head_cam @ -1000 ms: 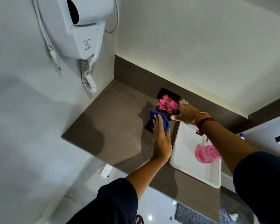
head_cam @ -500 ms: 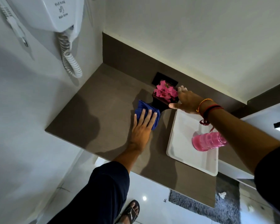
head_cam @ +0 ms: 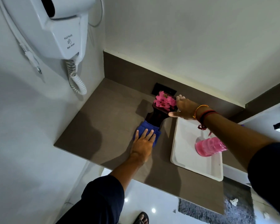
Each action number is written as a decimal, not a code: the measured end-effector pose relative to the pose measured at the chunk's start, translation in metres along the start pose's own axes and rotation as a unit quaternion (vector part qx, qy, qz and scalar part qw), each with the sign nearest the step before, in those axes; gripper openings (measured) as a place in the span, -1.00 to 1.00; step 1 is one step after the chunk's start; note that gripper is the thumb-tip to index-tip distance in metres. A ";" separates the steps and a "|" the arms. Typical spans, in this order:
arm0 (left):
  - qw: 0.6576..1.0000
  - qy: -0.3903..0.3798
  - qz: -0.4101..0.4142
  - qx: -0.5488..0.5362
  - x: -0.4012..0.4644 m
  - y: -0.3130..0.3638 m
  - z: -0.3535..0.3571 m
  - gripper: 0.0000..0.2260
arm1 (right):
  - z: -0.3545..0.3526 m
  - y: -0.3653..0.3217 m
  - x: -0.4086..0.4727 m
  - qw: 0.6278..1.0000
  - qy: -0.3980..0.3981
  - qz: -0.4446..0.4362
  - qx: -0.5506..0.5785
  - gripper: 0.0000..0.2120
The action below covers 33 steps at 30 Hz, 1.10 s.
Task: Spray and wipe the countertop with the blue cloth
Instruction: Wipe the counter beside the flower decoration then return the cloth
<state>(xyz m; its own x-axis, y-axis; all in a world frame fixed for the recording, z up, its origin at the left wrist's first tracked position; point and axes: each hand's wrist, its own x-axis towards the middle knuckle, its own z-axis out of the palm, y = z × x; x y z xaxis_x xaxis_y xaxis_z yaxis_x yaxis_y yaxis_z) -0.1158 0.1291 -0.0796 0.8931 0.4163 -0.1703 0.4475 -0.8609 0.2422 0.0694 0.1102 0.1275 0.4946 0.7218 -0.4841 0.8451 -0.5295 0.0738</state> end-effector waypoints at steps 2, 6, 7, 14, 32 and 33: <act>0.999 -0.048 -0.004 -0.018 0.003 -0.002 -0.014 -0.40 | 0.000 0.000 -0.001 1.000 -0.003 0.003 0.002 -0.09; 0.984 -0.173 -0.026 -0.040 0.011 -0.001 -0.048 -0.54 | 0.001 0.000 -0.005 1.000 -0.001 -0.005 0.018 -0.06; 0.979 -0.193 -0.032 -0.049 0.009 -0.001 -0.053 -0.57 | 0.002 0.001 -0.006 0.999 -0.001 -0.002 0.043 -0.04; 0.970 -0.095 -0.109 -0.196 -0.040 0.010 -0.073 -0.66 | 0.086 0.007 -0.070 0.830 0.220 0.209 0.467 -0.47; 0.782 -0.047 -0.181 -0.595 0.007 0.129 -0.077 -0.83 | 0.193 0.076 -0.101 0.472 0.052 0.182 0.861 -0.84; 0.805 -0.046 -0.184 -0.562 0.015 0.130 -0.071 -0.84 | 0.196 0.081 -0.096 0.504 0.054 0.184 0.842 -0.83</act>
<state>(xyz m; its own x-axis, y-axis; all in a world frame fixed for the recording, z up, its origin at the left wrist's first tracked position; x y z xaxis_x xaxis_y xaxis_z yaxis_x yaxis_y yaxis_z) -0.0412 0.0442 0.0176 0.7062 0.5148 -0.4862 0.4860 0.1469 0.8615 0.0506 -0.0889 0.0094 0.6403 0.4091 -0.6501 -0.6339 -0.1964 -0.7480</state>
